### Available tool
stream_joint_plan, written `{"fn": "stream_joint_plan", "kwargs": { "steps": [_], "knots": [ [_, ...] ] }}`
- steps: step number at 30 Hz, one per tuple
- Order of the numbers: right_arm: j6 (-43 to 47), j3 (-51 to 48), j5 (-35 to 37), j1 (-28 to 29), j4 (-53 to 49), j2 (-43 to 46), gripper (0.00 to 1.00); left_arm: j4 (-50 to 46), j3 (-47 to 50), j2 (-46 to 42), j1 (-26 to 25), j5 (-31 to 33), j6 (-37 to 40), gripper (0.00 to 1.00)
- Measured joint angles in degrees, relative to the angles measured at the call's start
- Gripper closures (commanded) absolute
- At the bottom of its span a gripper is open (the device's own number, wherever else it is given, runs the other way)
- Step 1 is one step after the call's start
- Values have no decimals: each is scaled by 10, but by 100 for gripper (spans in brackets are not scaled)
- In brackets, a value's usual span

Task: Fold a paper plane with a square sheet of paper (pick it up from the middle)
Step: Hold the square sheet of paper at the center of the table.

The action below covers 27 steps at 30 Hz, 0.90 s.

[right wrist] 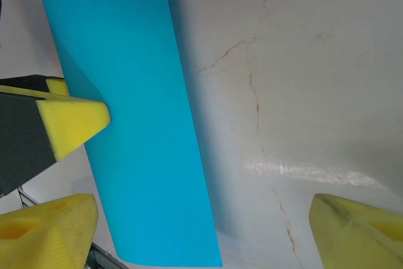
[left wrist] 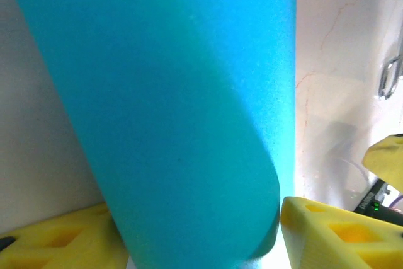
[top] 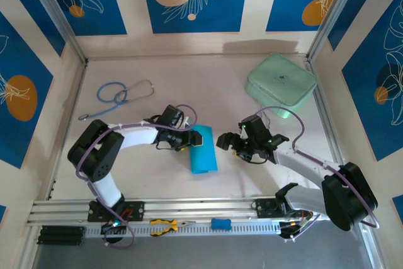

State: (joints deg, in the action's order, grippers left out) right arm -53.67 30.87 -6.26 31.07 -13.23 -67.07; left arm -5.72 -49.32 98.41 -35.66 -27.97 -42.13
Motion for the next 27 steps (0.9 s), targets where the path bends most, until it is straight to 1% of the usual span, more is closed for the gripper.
{"fn": "stream_joint_plan", "kwargs": {
  "steps": [5,10,15,22,27],
  "knots": [
    [0,0,-1,0,6,0,13,-40,-2,-23,-1,48,12,33],
    [0,0,-7,1,15,-3,12,-63,-2,-46,-1,80,22,38],
    [0,0,-17,9,26,-14,13,-73,-2,-47,-1,90,27,43],
    [0,3,-26,28,35,-43,14,-87,-2,-32,-1,99,36,43],
    [0,10,-29,31,37,-55,14,-94,-8,-27,-1,101,38,44]
  ]
}}
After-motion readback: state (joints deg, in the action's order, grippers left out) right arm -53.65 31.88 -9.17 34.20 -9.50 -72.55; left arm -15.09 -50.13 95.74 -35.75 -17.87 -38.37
